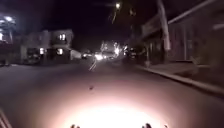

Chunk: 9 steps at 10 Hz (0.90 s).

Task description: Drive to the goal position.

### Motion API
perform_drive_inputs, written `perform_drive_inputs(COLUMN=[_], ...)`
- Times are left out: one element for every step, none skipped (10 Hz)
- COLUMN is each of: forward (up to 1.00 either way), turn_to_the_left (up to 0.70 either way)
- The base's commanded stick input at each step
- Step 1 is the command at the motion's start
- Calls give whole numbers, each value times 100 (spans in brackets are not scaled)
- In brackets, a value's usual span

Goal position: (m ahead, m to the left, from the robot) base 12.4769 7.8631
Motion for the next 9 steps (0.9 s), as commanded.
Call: perform_drive_inputs(forward=[85, 85, 85, 85, 85, 85, 85, 85, 85], turn_to_the_left=[0, 0, 0, 0, 0, 0, 0, 0, 0])
